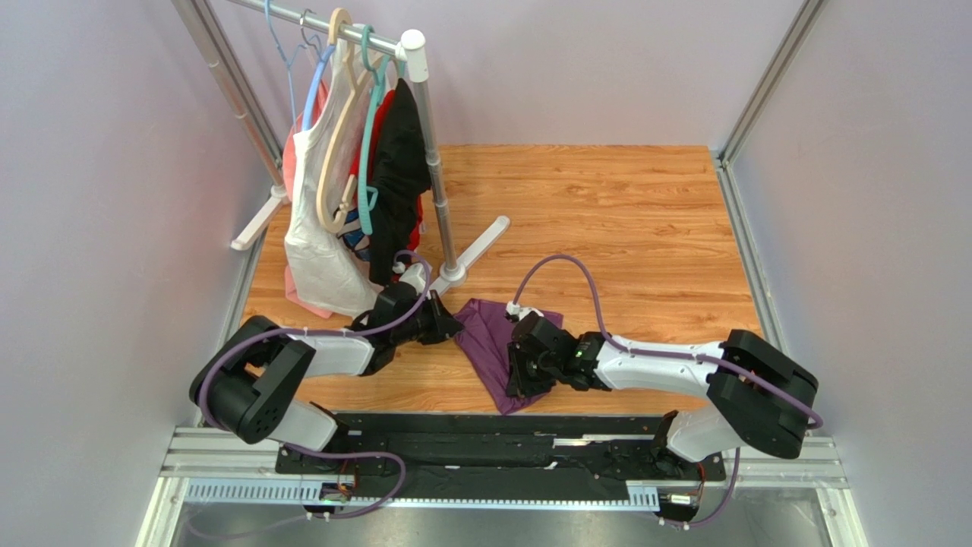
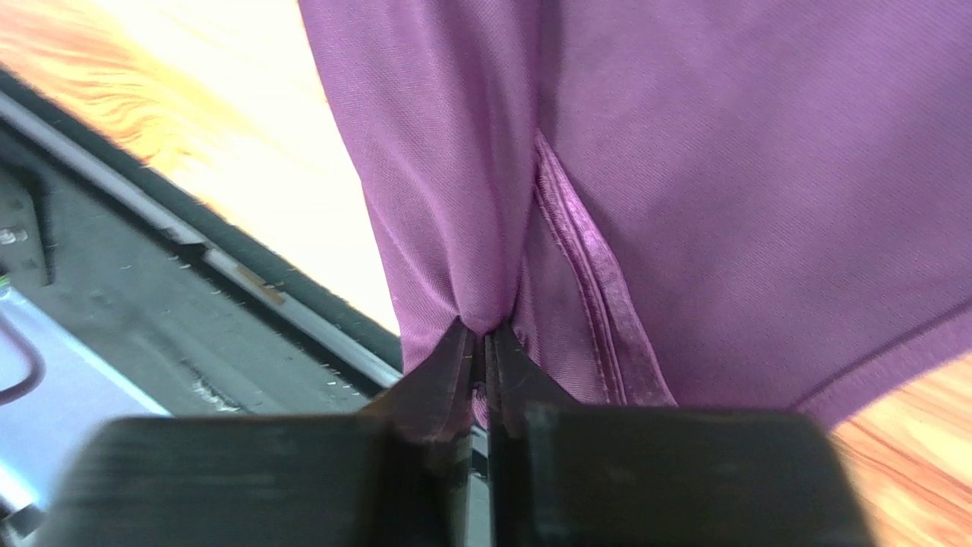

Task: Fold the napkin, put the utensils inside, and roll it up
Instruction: Roll the napkin with the utensil

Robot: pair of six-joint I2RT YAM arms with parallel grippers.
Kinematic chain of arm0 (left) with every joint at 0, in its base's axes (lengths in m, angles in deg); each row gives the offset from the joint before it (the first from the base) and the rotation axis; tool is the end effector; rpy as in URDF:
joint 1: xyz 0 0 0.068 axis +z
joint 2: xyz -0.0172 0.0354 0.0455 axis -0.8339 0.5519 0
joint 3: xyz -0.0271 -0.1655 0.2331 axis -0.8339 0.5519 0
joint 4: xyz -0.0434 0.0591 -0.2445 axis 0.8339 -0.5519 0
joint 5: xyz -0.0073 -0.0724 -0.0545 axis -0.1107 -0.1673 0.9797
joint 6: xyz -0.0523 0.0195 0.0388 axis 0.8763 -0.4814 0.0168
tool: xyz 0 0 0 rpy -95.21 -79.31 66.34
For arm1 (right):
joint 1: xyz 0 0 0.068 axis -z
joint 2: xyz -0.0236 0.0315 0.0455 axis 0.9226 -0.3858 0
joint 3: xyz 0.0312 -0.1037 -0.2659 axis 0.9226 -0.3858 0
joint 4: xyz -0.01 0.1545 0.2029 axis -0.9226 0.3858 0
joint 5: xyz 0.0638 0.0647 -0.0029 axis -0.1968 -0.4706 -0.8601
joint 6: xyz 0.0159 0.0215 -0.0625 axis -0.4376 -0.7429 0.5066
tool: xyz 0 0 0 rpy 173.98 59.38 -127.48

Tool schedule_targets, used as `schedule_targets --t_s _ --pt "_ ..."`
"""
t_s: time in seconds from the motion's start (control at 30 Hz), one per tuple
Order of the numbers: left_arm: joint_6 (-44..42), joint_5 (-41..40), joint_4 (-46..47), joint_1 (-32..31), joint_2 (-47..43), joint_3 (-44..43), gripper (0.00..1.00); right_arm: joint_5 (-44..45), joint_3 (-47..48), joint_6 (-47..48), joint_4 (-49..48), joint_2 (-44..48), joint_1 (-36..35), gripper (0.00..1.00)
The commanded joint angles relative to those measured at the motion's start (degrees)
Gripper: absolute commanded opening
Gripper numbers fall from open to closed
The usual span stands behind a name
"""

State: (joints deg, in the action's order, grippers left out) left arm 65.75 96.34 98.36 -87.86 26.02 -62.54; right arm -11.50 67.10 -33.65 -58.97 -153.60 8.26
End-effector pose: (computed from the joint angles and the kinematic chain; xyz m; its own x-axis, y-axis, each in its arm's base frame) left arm 0.2140 -0.1427 0.1381 -0.7887 -0.3113 -0.5302 0.1444 0.7444 -0.6519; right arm 0.1273 0.2213 0.1537 -0.9065 -0.2360 -0.3501 -0.3725 0.8373 0.4002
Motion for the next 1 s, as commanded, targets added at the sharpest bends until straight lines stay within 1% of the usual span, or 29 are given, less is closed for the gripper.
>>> schedule_targets --t_s 0.0,0.03,0.07,0.17,0.23,0.27,0.33,0.37,0.5,0.53,0.57,0.67,0.8,0.87,0.97 --pt "-0.95 -1.22 -0.19 0.15 0.84 -1.44 0.00 7.50 1.44 4.25 12.01 -2.44 -0.36 0.16" --pt "-0.94 -1.23 -0.80 0.15 0.84 -1.44 0.00 7.94 2.15 4.34 12.97 -2.35 -0.72 0.19" --pt "-0.86 -1.49 -1.24 0.15 0.76 -1.70 0.00 8.64 2.77 4.43 13.50 -2.09 -1.07 0.25" --pt "-1.30 -2.28 -3.44 0.15 0.41 -2.23 0.00 10.57 5.84 4.69 16.05 -1.65 -2.56 0.35" --pt "-1.91 -2.63 -5.28 0.06 0.06 -2.58 0.00 11.54 8.21 4.87 17.80 -1.21 -3.79 0.39" --pt "-2.09 -2.81 -5.99 0.06 0.05 -3.02 0.00 12.50 9.09 4.78 18.51 -0.77 -4.06 0.44" --pt "-2.52 -2.90 -7.30 0.15 0.05 -3.46 0.00 13.73 11.37 4.61 20.61 -0.33 -5.02 0.48" --pt "-2.70 -2.72 -7.48 0.07 0.05 -3.72 0.00 14.96 12.17 4.69 21.32 0.37 -5.37 0.53" --pt "-3.05 -2.46 -8.27 0.06 0.41 -4.34 0.00 18.48 16.04 5.22 24.66 2.39 -7.39 0.59" --pt "-3.05 -2.11 -8.45 0.06 0.49 -4.52 0.00 19.53 17.35 5.74 25.36 2.74 -7.92 0.70" --pt "-3.14 -2.11 -8.54 0.06 0.41 -4.60 0.00 21.72 18.06 6.10 25.63 2.92 -9.32 0.71" --pt "-3.23 -2.28 -8.89 0.06 0.32 -4.78 0.00 23.57 19.64 7.33 25.46 2.31 -11.17 0.74" --pt "-3.32 -2.37 -9.42 0.06 0.32 -5.13 0.00 28.67 21.66 8.03 24.67 -2.25 -14.51 0.75" --pt "-3.32 -2.37 -9.59 0.06 0.41 -5.13 0.00 31.91 22.81 8.56 24.23 -6.03 -17.23 0.76" --pt "-3.32 -2.46 -9.60 0.06 0.41 -5.13 0.00 35.08 25.70 8.39 24.49 -11.83 -19.34 0.76"
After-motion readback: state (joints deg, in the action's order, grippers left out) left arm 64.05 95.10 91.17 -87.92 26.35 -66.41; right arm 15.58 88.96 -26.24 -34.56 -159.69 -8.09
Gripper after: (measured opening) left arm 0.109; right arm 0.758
